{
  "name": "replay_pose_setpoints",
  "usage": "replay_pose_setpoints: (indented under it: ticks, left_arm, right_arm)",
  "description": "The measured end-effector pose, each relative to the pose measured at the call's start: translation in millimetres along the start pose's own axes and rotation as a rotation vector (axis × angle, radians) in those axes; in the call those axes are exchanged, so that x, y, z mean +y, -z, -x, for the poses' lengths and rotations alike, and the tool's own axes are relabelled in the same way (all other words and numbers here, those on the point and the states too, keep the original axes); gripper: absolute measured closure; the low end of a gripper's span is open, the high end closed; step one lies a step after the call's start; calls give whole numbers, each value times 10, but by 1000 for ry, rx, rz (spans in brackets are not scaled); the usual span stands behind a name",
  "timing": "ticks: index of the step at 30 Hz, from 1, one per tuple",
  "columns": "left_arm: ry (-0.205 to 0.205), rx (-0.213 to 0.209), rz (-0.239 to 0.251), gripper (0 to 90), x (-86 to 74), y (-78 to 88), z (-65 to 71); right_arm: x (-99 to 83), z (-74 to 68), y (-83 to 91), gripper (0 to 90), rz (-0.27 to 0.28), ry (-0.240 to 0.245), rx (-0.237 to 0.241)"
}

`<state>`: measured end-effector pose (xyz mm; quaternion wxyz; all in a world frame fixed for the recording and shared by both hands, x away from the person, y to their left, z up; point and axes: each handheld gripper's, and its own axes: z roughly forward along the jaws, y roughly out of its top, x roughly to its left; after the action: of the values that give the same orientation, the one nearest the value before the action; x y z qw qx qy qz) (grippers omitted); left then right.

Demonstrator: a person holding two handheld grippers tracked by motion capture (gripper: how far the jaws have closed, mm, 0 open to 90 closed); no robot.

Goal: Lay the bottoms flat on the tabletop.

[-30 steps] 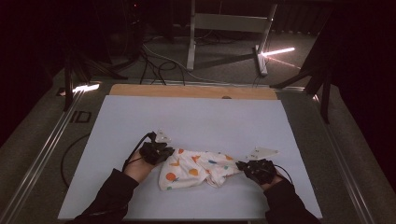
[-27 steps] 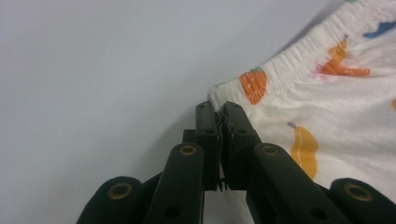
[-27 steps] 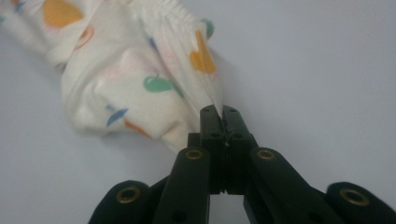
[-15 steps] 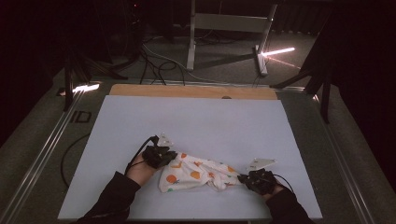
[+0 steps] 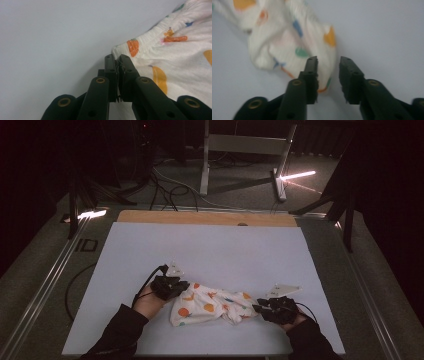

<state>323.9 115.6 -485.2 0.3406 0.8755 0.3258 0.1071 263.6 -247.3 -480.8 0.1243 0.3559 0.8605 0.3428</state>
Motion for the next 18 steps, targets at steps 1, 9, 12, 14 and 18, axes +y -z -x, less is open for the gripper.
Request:
replay_pose_setpoints:
  ticks: [1,9,12,14,18]
  left_arm:
    - [-2,-1,-1,868,3,4,0]
    - [-6,-5,12,868,25,24,28]
    - [-6,-10,14,868,32,31,36]
    - [-6,-12,14,869,35,37,36]
    - [-7,-13,16,868,34,38,46]
  right_arm:
    - [45,16,28,644,14,-3,-6]
    - [466,154,73,624,115,-53,1]
    - [548,141,-95,641,91,-61,18]
    - [577,123,-237,641,67,-49,32]
    - [605,74,-502,662,7,-44,31]
